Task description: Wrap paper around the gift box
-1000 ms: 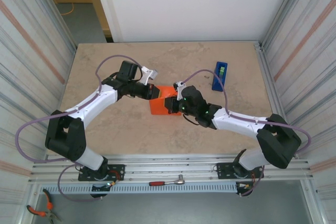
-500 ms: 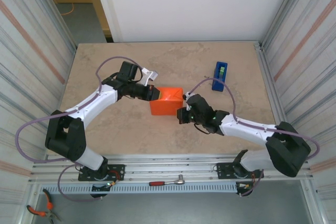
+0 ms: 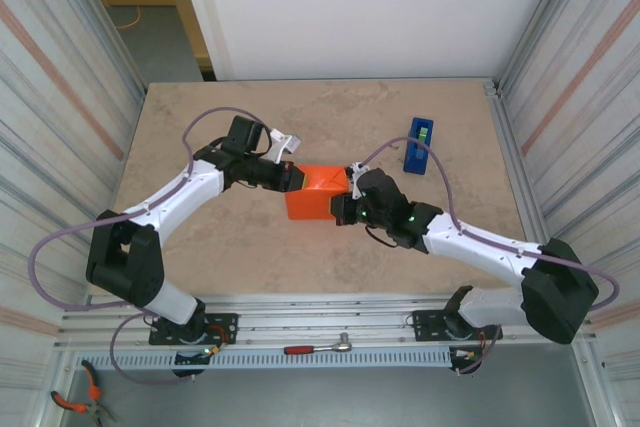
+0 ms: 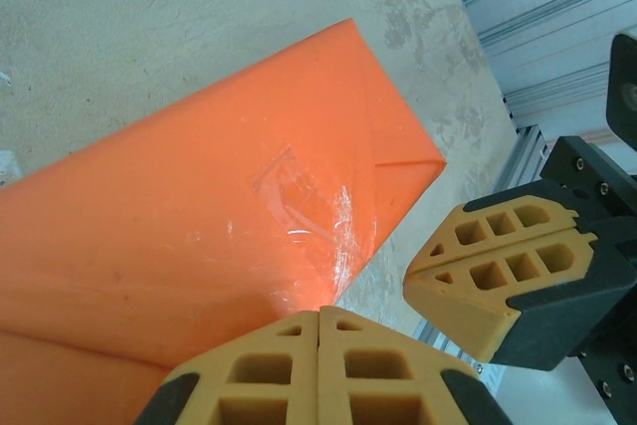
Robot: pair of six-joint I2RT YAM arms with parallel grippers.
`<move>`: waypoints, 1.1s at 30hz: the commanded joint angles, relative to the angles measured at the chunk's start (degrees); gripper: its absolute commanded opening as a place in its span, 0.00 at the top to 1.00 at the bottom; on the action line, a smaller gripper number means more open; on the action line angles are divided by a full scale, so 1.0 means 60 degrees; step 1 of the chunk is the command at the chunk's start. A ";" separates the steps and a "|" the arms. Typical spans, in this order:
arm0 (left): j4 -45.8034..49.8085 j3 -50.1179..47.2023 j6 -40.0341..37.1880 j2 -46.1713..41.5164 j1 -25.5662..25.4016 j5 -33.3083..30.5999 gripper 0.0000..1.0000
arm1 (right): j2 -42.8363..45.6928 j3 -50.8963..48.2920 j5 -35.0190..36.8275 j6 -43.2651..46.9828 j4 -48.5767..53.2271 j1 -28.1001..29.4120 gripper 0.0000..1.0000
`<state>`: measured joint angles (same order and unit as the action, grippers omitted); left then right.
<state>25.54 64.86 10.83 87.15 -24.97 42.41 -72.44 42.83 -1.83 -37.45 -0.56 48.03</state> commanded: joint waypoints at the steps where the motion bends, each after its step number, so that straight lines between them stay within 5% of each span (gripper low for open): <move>1: 0.0197 0.0250 0.0099 -0.0159 0.0002 0.0240 1.00 | -0.0386 0.0330 -0.0129 -0.0305 -0.0320 0.0072 1.00; 13: 0.0213 0.0517 0.0092 -0.0497 0.0124 0.0042 0.98 | -0.0887 0.0817 -0.0630 -0.0337 0.0224 -0.0244 1.00; 24: -0.0599 0.0181 0.0173 -0.1769 0.0840 -0.1158 0.45 | 0.0450 0.1839 -0.1078 -0.0608 0.1911 -0.0986 1.00; 27: -0.0836 -0.0206 0.0168 -0.2181 0.0939 -0.1642 0.02 | 0.0057 0.2354 -0.1429 -0.0711 0.1873 -0.1472 0.96; 33: -0.1289 -0.1156 0.0169 -0.2909 0.1010 -0.2663 0.01 | -0.1446 0.3708 -0.2116 -0.0846 0.1649 -0.1802 0.86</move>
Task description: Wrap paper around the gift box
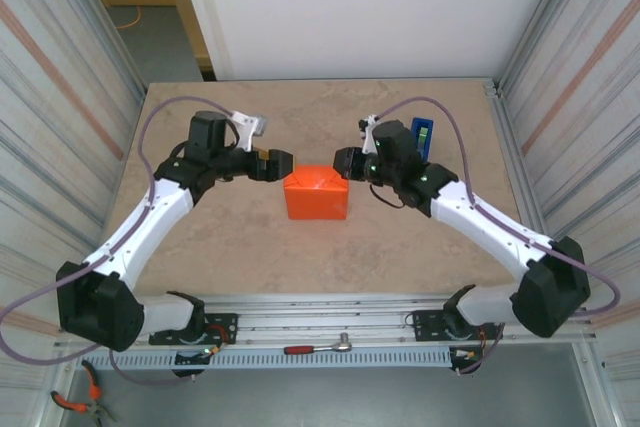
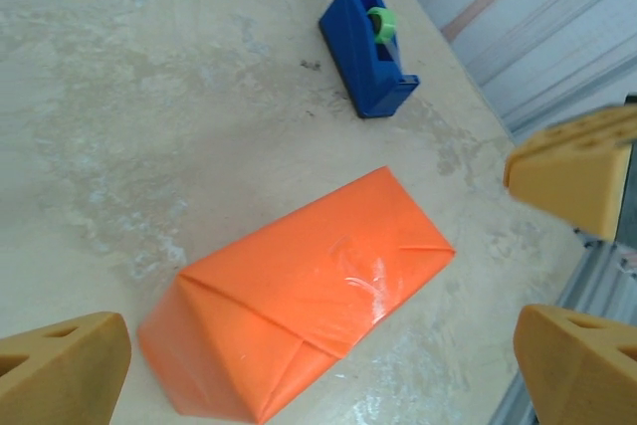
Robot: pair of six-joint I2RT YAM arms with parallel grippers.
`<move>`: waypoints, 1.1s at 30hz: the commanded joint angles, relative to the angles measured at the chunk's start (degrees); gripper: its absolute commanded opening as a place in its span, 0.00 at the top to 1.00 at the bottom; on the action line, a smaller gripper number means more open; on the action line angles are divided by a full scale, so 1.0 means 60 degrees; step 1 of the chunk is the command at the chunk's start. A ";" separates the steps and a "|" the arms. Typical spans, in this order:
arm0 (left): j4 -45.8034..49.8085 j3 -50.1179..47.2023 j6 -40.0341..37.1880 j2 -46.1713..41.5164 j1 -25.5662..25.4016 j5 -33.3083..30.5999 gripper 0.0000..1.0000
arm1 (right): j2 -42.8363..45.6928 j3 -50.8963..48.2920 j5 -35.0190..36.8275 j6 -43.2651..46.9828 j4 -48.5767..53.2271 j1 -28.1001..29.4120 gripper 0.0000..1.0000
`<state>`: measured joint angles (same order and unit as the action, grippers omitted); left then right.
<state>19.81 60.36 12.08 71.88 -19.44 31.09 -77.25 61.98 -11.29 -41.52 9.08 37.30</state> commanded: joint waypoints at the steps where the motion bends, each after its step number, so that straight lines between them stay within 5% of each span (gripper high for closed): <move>1: -0.0376 -0.0527 -0.0035 -0.0462 0.0104 -0.0945 0.01 | -0.0861 0.0716 -0.0618 -0.0190 0.0005 0.0003 0.85; 15: -0.1969 -0.2527 -0.0093 -0.1842 0.0186 -0.2818 0.01 | -0.3114 0.1116 -0.0793 -0.0022 -0.0080 0.0113 0.86; 33: -0.3306 -0.3571 -0.0590 -0.2496 0.0193 -0.2619 0.01 | -0.2509 0.1953 -0.0858 0.0284 0.0614 0.0400 0.84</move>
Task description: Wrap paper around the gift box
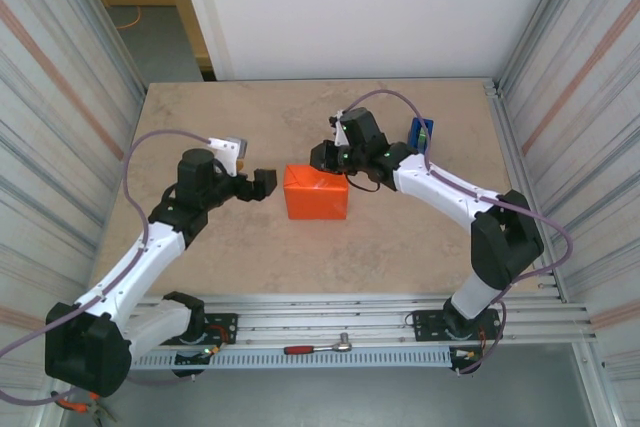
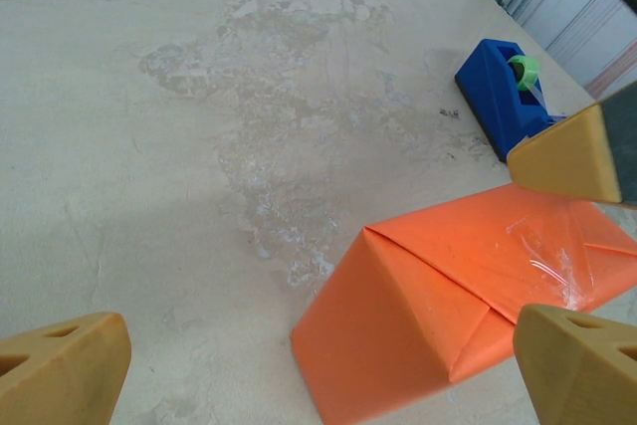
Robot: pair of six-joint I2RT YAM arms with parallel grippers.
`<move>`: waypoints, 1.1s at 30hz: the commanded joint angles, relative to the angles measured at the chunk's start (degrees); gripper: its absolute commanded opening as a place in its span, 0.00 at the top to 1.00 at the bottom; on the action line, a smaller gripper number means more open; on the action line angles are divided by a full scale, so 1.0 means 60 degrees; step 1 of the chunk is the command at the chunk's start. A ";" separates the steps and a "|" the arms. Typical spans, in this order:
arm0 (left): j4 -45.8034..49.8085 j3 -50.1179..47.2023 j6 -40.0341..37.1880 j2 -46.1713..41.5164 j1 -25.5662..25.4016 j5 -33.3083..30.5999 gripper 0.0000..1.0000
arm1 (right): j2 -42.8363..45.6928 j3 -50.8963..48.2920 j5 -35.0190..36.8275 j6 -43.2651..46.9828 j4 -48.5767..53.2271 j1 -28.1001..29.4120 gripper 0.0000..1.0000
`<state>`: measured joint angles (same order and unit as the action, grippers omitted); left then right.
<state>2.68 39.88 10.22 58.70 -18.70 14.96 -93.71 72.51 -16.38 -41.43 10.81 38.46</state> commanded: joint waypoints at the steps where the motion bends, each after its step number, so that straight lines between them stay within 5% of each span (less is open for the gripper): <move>1: -0.0535 -0.0251 -0.0282 -0.0331 0.0058 0.0063 0.01 | 0.0162 0.0152 -0.0003 0.0242 0.0301 0.0227 0.83; 11: -0.1104 -0.0768 -0.0502 -0.0635 0.0067 -0.0129 0.01 | -0.0377 -0.0051 -0.0158 0.0013 0.0204 0.0442 0.80; 16: -0.1313 -0.0886 -0.0466 -0.0545 0.0064 -0.0133 0.01 | -0.0051 0.0080 -0.0170 0.0022 0.0357 0.0419 0.63; 25: -0.1872 -0.1324 -0.0445 -0.0433 0.0063 -0.0483 0.01 | 0.1665 -0.0167 0.0400 0.0473 0.1076 0.0191 0.48; 33: -0.0924 -0.0763 0.0624 -0.0013 0.0028 -0.0052 0.01 | 0.3430 -0.2234 0.1126 0.0648 0.1458 -0.0500 0.44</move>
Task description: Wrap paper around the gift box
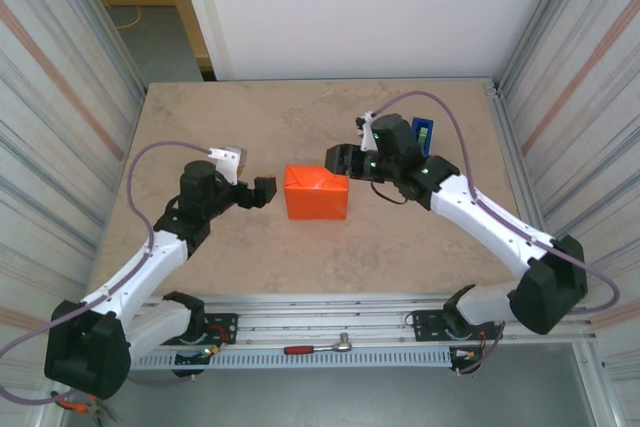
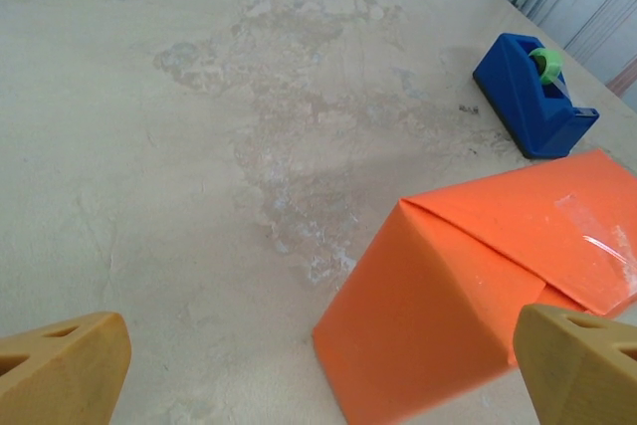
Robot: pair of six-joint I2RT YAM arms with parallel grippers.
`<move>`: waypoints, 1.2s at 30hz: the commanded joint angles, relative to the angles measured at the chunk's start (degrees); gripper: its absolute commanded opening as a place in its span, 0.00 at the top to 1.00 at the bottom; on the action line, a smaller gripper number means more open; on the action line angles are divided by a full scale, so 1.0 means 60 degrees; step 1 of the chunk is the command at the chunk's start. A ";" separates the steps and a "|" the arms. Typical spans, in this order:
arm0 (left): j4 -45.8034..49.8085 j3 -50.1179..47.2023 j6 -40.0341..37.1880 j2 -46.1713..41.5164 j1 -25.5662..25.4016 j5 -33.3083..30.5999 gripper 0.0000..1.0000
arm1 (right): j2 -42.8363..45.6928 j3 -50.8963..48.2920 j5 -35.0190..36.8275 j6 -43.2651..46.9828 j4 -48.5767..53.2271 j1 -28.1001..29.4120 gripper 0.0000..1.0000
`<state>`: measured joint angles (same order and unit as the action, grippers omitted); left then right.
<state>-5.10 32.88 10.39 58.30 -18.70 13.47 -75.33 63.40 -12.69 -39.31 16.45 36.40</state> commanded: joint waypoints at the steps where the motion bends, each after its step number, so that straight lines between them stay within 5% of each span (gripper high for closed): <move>1: 0.0479 0.0437 0.0845 0.0036 0.0031 0.0303 0.01 | 0.0543 -0.1019 0.0609 0.0310 0.0513 -0.0178 0.44; 8: 0.0888 -0.0216 0.2175 -0.0476 -0.0334 0.0607 0.01 | 0.1501 -0.3063 0.0871 0.0010 -0.0038 -0.0124 0.37; 17: 0.0206 -0.1731 0.2630 -0.1007 -0.1963 -0.0737 0.01 | 0.1251 -0.4003 0.1374 -0.0468 -0.0701 0.0894 0.27; 28: -0.0706 -0.1483 0.2354 0.0330 -0.2386 -0.1132 0.01 | -0.0103 -0.2861 0.1733 -0.0216 -0.0589 0.1006 0.25; 36: -0.0860 -0.0089 0.1870 0.2040 -0.1922 -0.1270 0.01 | -0.1149 -0.1532 0.1289 -0.0084 -0.0425 -0.0249 0.25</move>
<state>-7.62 28.77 23.57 68.05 -31.83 6.81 -79.99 51.33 -4.54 -41.28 13.21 37.50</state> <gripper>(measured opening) 0.987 0.751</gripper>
